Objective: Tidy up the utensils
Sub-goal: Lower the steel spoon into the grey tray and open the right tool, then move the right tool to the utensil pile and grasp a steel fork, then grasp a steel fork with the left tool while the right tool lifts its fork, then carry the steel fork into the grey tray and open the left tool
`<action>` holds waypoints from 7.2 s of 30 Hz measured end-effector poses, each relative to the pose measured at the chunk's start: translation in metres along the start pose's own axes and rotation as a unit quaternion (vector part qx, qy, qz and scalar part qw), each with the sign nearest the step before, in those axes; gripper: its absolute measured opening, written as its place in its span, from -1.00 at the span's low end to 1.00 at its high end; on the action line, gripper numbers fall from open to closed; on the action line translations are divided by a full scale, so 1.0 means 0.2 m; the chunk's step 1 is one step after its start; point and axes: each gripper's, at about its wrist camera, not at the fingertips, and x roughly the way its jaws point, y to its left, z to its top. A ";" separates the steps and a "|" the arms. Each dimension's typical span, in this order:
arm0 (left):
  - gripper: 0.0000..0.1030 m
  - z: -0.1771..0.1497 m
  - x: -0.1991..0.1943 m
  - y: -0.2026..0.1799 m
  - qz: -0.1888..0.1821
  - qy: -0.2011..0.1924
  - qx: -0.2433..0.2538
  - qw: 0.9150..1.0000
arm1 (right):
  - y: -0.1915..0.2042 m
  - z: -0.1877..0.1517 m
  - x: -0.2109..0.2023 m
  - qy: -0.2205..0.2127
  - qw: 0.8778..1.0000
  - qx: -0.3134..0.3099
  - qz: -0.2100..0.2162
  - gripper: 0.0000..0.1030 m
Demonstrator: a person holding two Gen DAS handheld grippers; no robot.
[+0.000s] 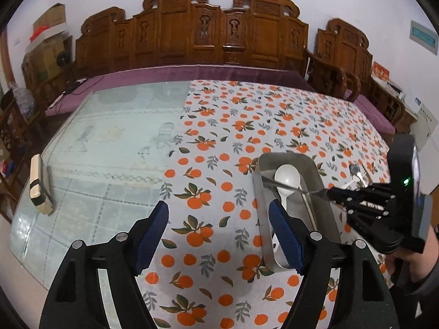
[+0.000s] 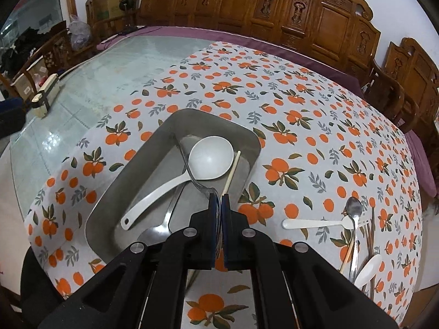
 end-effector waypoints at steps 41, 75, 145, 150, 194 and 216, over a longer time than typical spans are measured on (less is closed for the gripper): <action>0.44 0.01 -0.02 -0.32 -0.028 -0.001 0.024 0.999 | -0.28 -0.29 -0.41 -0.036 0.993 0.036 0.102 -0.72; 0.67 -0.10 0.36 -1.16 -0.114 0.058 0.100 0.987 | -1.07 -0.80 -0.46 -0.020 0.988 0.151 0.013 -0.36; -0.86 0.08 0.96 -1.46 -0.128 0.160 0.190 0.960 | -1.17 -0.55 -0.19 0.007 0.993 0.107 0.056 -0.96; -0.86 0.12 0.80 -1.41 -0.117 0.127 0.179 0.968 | -1.11 -0.52 -0.26 -0.003 0.994 0.101 0.053 -0.96; -0.86 0.04 0.41 -0.69 -0.046 0.086 0.085 0.992 | -0.60 -0.30 -0.50 -0.059 0.994 0.045 0.080 -0.96; -0.85 -0.09 0.68 -0.50 -0.028 0.144 0.053 0.988 | -0.46 -0.25 -0.36 -0.034 0.994 0.024 0.099 -0.95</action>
